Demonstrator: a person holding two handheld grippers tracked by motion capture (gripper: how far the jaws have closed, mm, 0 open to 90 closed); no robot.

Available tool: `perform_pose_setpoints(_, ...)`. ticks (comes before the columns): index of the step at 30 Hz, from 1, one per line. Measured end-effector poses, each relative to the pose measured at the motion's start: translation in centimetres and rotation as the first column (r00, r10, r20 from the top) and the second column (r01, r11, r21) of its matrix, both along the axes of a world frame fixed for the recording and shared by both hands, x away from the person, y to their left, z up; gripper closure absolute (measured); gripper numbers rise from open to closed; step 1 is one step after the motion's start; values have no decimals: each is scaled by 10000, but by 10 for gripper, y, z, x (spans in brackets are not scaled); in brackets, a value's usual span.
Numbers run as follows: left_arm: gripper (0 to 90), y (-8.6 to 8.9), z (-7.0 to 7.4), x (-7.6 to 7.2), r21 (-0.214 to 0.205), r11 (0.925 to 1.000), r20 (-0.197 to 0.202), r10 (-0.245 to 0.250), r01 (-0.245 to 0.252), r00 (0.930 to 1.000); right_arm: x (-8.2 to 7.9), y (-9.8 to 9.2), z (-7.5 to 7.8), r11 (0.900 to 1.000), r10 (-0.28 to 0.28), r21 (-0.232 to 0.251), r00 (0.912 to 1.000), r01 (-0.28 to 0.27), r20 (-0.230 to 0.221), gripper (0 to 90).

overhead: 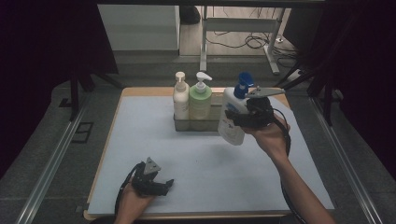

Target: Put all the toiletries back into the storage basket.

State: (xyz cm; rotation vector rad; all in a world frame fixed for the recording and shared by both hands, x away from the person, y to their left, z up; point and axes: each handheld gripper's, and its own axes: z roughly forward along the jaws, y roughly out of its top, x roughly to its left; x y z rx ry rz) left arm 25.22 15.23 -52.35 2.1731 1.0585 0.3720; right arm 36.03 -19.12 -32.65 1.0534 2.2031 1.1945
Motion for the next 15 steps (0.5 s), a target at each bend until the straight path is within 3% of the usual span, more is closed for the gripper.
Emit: perform_pose_setpoints(15, 122, 0, 0, 0, 1, 10000, -1, -5, 5, 10000, 34, -4, 3, 9952, -980, 97, 9950, 978, 172, 405)
